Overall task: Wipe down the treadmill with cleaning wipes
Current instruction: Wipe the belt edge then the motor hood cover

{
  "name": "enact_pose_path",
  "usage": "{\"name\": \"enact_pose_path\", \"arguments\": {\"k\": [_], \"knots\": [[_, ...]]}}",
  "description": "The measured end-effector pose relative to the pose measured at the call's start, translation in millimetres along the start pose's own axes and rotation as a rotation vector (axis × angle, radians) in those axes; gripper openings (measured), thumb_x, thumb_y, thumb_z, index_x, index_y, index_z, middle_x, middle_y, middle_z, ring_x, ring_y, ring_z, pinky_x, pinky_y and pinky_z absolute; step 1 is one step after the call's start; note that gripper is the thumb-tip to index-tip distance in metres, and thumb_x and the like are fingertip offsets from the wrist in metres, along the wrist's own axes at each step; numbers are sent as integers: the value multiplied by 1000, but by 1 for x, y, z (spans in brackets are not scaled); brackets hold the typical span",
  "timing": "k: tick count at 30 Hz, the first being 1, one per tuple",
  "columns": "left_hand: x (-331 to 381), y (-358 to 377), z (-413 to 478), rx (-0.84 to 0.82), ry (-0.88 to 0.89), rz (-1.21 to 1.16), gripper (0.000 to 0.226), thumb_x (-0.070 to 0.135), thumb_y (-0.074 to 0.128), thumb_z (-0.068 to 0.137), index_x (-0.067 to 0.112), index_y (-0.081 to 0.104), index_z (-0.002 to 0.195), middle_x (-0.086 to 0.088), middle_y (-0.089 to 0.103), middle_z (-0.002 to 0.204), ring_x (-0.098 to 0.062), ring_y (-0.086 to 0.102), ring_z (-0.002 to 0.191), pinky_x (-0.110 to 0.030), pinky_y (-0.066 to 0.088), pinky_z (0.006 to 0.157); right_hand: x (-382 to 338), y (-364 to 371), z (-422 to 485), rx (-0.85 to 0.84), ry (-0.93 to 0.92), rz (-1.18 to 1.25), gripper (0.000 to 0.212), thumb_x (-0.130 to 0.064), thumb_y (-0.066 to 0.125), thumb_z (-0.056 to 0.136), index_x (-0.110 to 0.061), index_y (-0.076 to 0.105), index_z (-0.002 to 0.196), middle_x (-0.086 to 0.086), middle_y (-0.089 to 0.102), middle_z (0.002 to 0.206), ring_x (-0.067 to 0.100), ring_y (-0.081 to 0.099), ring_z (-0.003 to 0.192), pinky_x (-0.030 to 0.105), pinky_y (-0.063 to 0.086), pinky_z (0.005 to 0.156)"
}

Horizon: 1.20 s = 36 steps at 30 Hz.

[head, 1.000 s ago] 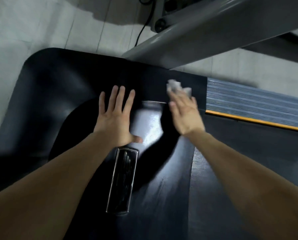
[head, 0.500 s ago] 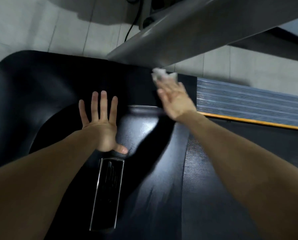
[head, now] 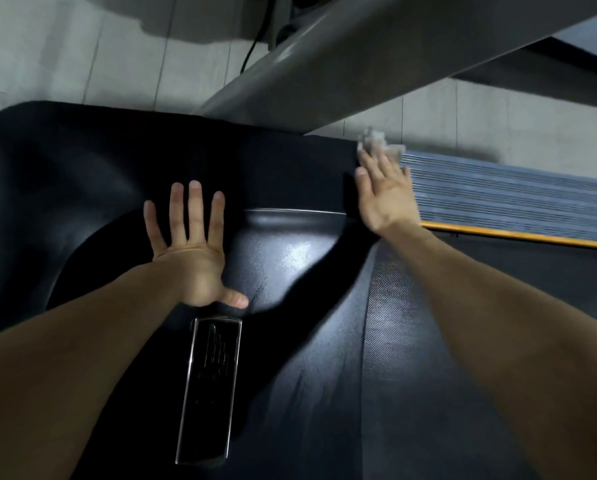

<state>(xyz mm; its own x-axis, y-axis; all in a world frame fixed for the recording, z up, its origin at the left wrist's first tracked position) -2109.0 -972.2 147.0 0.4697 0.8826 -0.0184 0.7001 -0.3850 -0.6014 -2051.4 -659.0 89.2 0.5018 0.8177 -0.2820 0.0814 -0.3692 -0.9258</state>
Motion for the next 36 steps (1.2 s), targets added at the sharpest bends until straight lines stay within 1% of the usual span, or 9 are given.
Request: {"name": "enact_pose_path", "arguments": {"k": [4,7,10,17,23,27,31,34,36], "knots": [[2,-2,-3,-21,-8,-1,175,97,72,58,13,-62,134,-23,-74,131,-46,-65,129,-77,-27,113,-2,10,-57,3,-35,56,71,-62,21,110,-25,19,171,-3,-3,179,18,-9,165,43,-4,134],[2,-4,-4,-28,-17,13,174,97,71,60,12,-61,135,-24,-74,130,-47,-66,128,-77,-28,112,-7,25,-132,-10,-167,94,69,-56,31,110,-27,17,171,-6,-3,179,13,-9,164,45,-1,134],[4,-4,-4,-28,-30,16,175,99,70,58,11,-61,136,-25,-73,131,-48,-64,129,-78,-25,113,15,19,-128,-35,-263,-10,64,-53,28,111,-33,15,171,-6,0,179,12,-5,165,50,3,134],[4,-6,-5,-33,-45,24,175,99,70,59,11,-60,138,-24,-73,131,-48,-64,130,-78,-23,116,20,-2,8,-87,16,139,62,-51,17,114,-25,19,170,1,-3,179,19,-6,165,39,-5,134],[4,-6,-5,-53,-31,7,174,98,70,59,13,-61,137,-23,-74,131,-46,-66,128,-77,-24,116,8,31,-88,127,-13,235,58,-38,28,115,-20,22,170,1,-1,179,13,-17,162,42,-2,134],[5,-5,-7,-48,-30,11,176,99,70,57,12,-59,139,-24,-73,132,-46,-66,129,-77,-23,116,46,28,-90,55,-38,81,62,-46,15,112,-25,18,171,-4,4,179,14,-5,165,47,1,134],[4,-4,-4,-41,-26,22,177,100,70,55,12,-57,141,-24,-72,134,-47,-65,130,-78,-21,117,95,5,-66,55,345,39,67,-55,9,110,-27,15,171,-5,-8,178,14,-10,164,44,-4,134],[5,-5,-6,-39,-22,10,176,99,71,56,12,-57,142,-24,-72,134,-47,-65,130,-77,-22,117,52,13,-68,60,222,127,65,-47,20,111,-18,27,169,2,6,179,20,0,165,36,-5,133],[5,-5,-7,-39,-18,10,176,98,71,57,12,-57,142,-24,-72,134,-46,-65,130,-77,-22,117,36,20,-71,123,87,140,56,-35,37,111,-15,42,162,4,23,176,25,16,164,37,10,134]]}}
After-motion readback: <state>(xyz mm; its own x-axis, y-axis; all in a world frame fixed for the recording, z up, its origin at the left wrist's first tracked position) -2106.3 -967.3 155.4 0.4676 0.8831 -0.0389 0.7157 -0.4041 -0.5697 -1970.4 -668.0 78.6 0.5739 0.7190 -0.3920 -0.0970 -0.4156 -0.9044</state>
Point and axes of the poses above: each hand's wrist, its own z-axis towards the middle knuckle, its own y-axis out of the palm, x = y × z, the point moved 1 cm from there along z, towards the middle knuckle
